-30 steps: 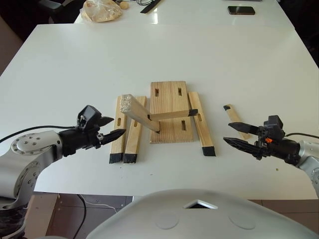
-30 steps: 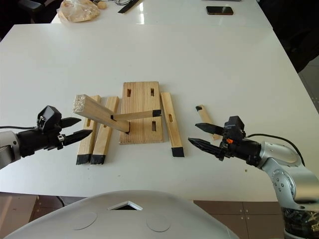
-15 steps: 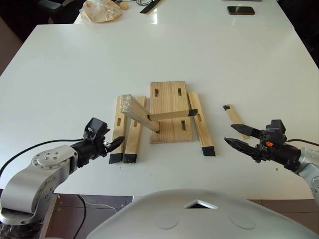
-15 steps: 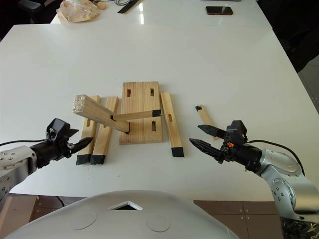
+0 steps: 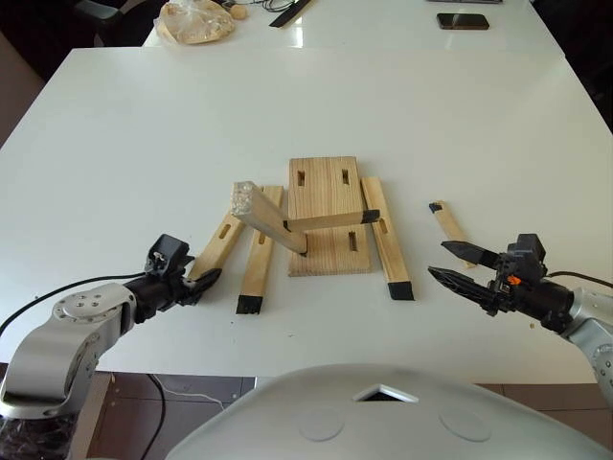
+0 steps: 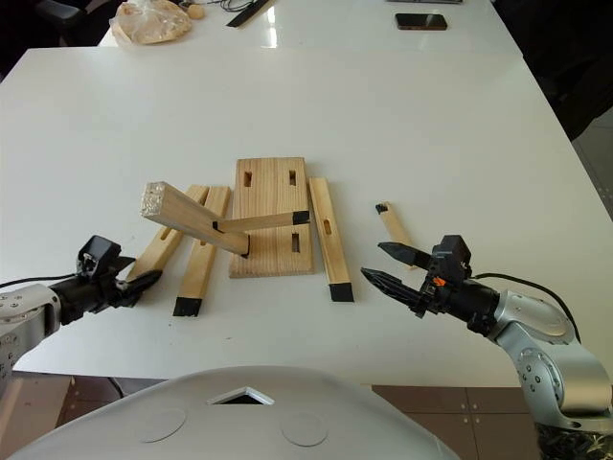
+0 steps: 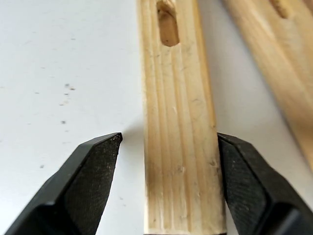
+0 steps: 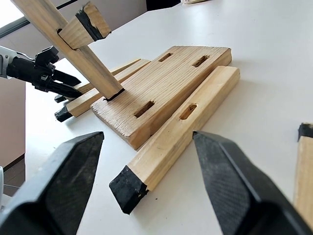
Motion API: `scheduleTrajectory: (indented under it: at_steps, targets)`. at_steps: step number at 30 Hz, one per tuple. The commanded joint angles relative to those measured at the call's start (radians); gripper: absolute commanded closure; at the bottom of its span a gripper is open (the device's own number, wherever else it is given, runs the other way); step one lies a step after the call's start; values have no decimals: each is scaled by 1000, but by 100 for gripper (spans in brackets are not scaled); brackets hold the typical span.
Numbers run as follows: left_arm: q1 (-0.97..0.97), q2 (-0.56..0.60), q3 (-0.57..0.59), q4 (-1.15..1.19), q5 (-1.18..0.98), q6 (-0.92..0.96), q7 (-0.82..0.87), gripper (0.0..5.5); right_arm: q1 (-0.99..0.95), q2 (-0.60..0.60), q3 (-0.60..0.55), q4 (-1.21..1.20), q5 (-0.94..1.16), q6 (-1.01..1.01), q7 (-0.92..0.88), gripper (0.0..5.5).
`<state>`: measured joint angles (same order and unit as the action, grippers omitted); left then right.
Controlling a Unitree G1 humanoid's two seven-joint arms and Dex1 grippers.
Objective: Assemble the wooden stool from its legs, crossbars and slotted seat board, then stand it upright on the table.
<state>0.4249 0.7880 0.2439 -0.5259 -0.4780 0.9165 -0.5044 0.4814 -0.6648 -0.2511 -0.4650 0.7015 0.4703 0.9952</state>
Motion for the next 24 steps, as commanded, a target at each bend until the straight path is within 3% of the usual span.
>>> scheduleTrajectory:
  at_steps: [1,7,11,14,18,24]
  targets:
    - [-8,-25,-39,137,30,-69,-46,245,-51,-8,18,16,-19,-7,-8,214]
    - [-8,-79,-45,245,34,-212,-95,339,-87,-41,12,40,-16,1,16,214]
    - [-43,-125,-3,314,62,-339,-69,347,-108,-61,-4,51,0,8,30,214]
    - [-179,-140,70,346,20,-405,-64,347,-153,-67,-74,74,71,32,25,214]
    - [-449,-145,170,327,-90,-397,-17,347,-348,-86,-153,129,202,102,-21,214]
    - [-879,-167,137,231,-330,-305,-14,347,-804,-90,-127,222,378,205,-104,196]
